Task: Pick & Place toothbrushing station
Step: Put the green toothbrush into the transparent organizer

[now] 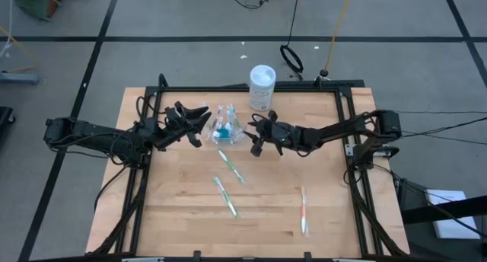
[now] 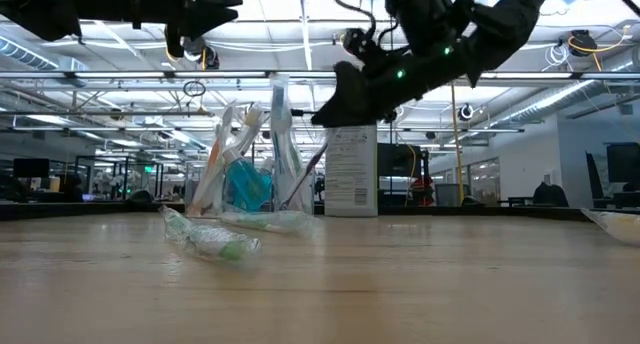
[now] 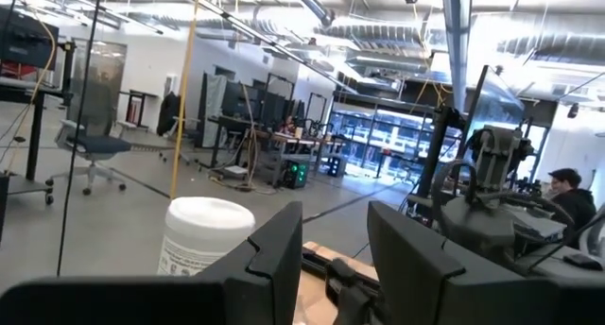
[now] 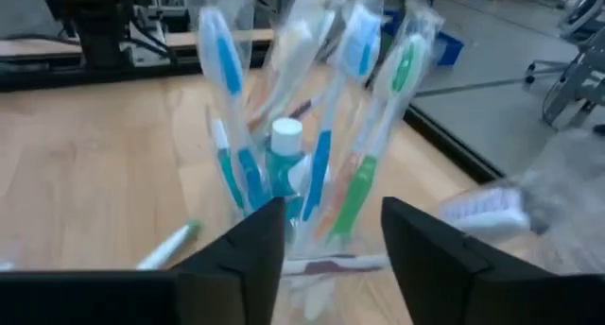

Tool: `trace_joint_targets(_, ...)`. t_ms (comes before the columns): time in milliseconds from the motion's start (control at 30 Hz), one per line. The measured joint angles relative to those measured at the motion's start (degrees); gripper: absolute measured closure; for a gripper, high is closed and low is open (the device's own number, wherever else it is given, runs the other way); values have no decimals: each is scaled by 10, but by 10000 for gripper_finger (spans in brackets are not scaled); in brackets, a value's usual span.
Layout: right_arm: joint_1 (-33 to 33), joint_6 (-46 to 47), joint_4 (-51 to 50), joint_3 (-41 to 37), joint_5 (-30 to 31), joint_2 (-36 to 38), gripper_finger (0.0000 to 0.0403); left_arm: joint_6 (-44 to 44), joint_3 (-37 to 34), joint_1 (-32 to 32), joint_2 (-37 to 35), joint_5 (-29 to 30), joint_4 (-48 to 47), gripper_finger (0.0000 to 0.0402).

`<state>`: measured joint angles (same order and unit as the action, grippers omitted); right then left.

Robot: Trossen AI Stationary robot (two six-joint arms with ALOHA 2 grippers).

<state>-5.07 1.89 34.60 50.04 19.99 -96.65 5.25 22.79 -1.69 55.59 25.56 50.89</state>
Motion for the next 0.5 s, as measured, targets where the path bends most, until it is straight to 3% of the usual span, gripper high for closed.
trace_joint_targets(133, 11, -11, -21, 0, -3, 44, 209, 14, 0, 0, 0, 0, -5, 273)
trace_joint_targets(233, 25, -11, -95, 0, -7, 94, 205, 22, 0, 4, 0, -1, -15, 273)
trace_joint_targets(333, 44, 0, -211, 1, -8, 143, 205, 41, 0, 11, 0, -11, -38, 273)
trace_joint_targets(500, 85, 67, -406, 0, -11, 191, 213, 92, 0, 25, 0, -83, -80, 273)
